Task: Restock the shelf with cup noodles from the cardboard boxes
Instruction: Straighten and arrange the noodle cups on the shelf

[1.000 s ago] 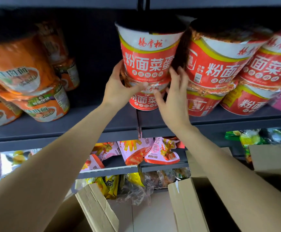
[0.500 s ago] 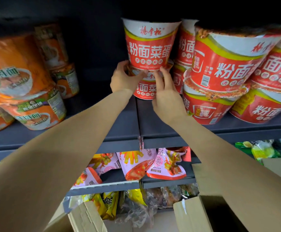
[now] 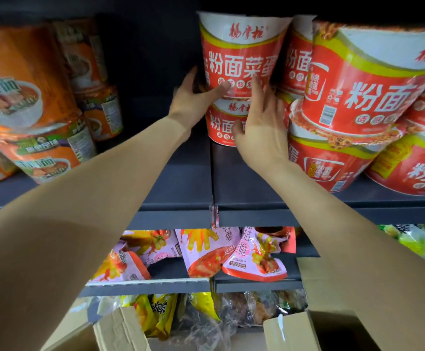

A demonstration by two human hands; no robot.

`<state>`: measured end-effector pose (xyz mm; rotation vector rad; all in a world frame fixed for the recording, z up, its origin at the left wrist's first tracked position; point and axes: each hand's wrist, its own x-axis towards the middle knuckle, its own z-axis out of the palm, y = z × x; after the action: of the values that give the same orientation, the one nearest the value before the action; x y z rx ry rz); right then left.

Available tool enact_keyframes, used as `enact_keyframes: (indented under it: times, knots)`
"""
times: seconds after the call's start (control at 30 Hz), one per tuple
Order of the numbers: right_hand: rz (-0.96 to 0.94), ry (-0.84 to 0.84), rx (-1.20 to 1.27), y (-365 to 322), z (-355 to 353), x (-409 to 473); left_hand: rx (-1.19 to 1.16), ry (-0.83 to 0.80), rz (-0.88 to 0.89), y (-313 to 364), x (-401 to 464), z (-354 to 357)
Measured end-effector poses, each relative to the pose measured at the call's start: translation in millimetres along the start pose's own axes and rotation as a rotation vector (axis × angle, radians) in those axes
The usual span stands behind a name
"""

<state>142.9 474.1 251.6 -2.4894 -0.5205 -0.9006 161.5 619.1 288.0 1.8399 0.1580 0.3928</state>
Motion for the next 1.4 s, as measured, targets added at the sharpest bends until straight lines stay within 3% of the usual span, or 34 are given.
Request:
enact_keyframes:
  times: [0.13,0.3,0.6,0.83,0.93,1.03,1.23,1.3,1.4]
  knots:
    - [-0.022,-0.12,-0.056,-1.9,-8.1,2.3,0.086,-0.095,0.141,0.0,-0.4,0.0]
    - [0.127,-0.229,-0.061,-11.5,-18.1,20.7,0.145,0.096,0.245,-6.8,-11.9,18.1]
    - [-0.017,-0.152,0.007,-4.3,1.5,-8.0,0.085,0.089,0.117,-6.0,-17.2,18.1]
    - [0.004,-0.235,0.071,-3.2,-3.5,-4.5,-0.038,-0.03,0.05,0.8,-18.8,20.8]
    - [-0.053,-0.181,0.248,-1.3,-28.4,-22.4,-0.148,0.114,0.06,8.9,-49.5,28.9]
    - [-0.124,-0.024,0.332,14.2,-73.1,-57.5,-0.342,0.215,0.095,17.3,-89.6,35.9]
    - [0.074,0.207,0.322,80.6,-143.6,-107.8,-0.252,-0.065,0.133,42.9,-148.8,75.1]
    - [0.165,0.159,0.304,99.8,-148.0,-105.4,-0.174,-0.161,0.133,47.3,-147.4,91.1]
    - [0.224,-0.028,0.412,123.8,-141.1,-91.2,-0.067,-0.18,0.083,52.0,-145.7,111.4]
